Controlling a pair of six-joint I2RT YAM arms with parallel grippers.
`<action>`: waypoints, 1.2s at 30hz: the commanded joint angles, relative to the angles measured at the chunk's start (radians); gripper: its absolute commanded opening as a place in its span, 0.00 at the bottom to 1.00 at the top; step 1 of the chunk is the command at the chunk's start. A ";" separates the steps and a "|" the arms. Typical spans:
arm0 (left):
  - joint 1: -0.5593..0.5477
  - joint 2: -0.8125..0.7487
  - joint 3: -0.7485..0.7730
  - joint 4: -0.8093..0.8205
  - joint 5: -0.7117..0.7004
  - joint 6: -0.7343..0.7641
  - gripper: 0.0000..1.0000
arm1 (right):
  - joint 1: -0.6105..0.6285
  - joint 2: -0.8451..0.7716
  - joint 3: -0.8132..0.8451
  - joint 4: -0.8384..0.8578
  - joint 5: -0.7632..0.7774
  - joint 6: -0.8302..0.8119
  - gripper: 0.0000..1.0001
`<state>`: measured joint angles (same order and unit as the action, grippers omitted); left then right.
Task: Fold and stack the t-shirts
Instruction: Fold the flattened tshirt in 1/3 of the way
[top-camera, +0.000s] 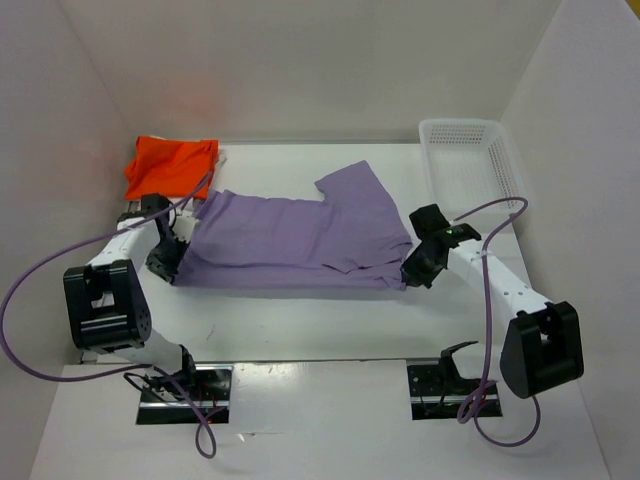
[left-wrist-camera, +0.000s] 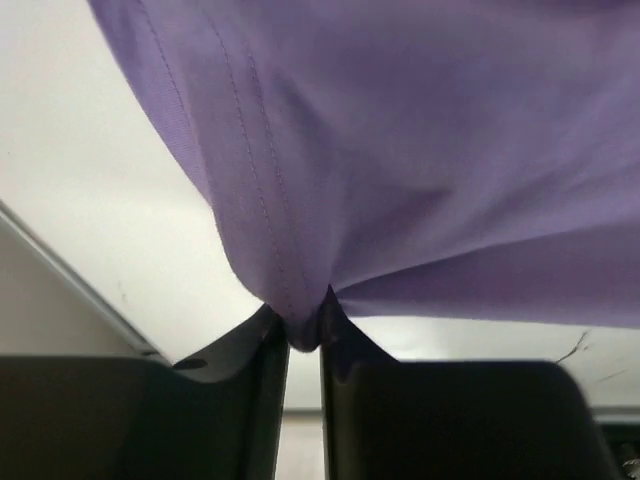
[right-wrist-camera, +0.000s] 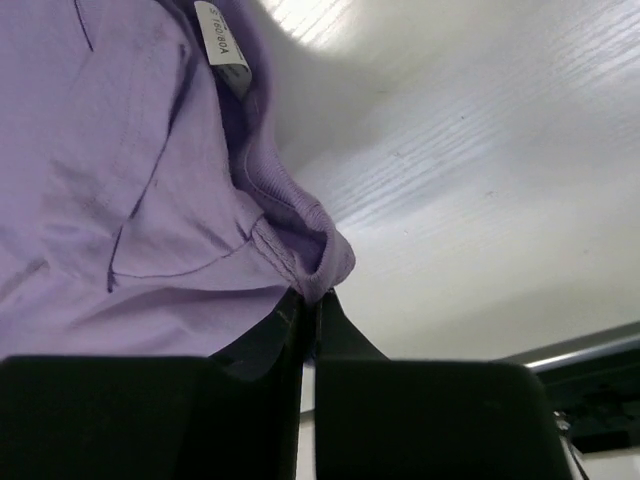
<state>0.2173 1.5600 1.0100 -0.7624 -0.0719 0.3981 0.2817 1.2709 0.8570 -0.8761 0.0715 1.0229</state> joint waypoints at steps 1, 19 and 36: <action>0.007 -0.032 -0.056 -0.091 -0.135 0.056 0.26 | -0.009 0.001 0.046 -0.155 0.045 -0.066 0.00; -0.041 -0.106 0.136 -0.259 -0.157 0.081 0.86 | -0.033 -0.062 0.171 -0.386 0.119 -0.225 0.15; -0.041 0.015 0.062 -0.170 -0.031 0.041 0.97 | -0.033 -0.153 0.228 -0.420 0.065 -0.132 0.77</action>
<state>0.1749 1.5234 1.0836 -0.9634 -0.1780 0.4667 0.2543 1.1465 1.0260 -1.2690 0.1333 0.8410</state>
